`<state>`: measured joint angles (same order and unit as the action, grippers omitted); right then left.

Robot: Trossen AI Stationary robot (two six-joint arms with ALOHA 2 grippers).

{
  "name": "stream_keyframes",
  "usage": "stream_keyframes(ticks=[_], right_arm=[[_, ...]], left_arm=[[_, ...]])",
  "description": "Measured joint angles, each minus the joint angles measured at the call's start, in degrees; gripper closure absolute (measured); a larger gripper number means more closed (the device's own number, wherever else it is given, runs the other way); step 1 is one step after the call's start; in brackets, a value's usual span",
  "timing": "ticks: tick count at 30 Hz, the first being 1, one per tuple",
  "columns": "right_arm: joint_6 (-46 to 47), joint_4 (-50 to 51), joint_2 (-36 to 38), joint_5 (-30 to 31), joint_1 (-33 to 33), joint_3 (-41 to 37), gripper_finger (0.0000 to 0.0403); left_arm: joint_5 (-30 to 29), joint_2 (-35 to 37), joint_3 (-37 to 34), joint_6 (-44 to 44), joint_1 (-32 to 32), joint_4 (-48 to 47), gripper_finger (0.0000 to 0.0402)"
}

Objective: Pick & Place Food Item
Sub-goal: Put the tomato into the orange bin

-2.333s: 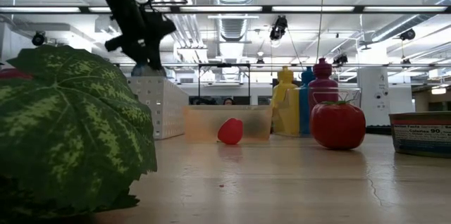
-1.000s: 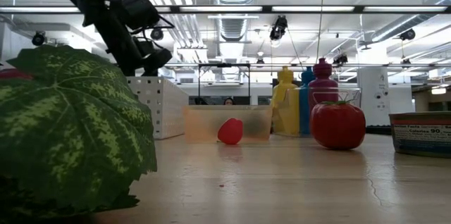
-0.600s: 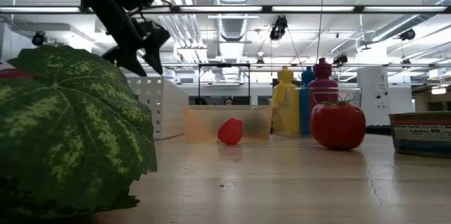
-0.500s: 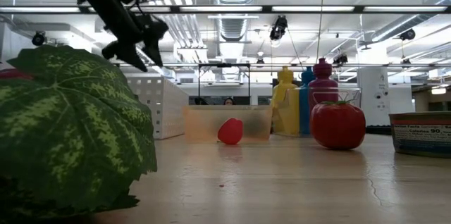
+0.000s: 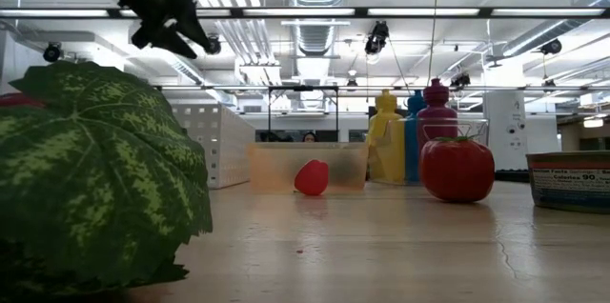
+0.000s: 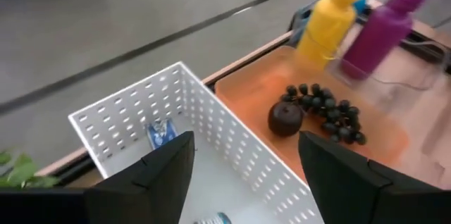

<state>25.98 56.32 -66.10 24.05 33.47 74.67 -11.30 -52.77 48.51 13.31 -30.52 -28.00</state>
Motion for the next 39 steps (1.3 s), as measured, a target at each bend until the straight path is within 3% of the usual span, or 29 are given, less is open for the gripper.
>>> stream_keyframes(ticks=[7, 23, 31, 39], right_arm=[[0.0, 0.0, 0.0, 0.0, 0.0, 0.0, 0.0394], [0.0, 0.0, 0.0, 0.0, 0.0, 0.0, 0.0394], [-17.2, 0.3, 0.0, 0.0, 0.0, 0.0, 0.0394], [-18.6, -0.2, 0.0, 0.1, -0.1, 0.0, 0.0394]], left_arm=[[3.2, 1.3, 0.0, -5.8, 3.3, -0.2, 0.0163], [4.8, 0.8, 0.0, -8.8, 21.6, 1.8, 0.0192], [4.7, 0.8, 0.0, -7.0, 24.3, 2.7, 0.0201], [4.7, 0.8, 0.0, -6.0, 24.6, 2.7, 0.0213]])
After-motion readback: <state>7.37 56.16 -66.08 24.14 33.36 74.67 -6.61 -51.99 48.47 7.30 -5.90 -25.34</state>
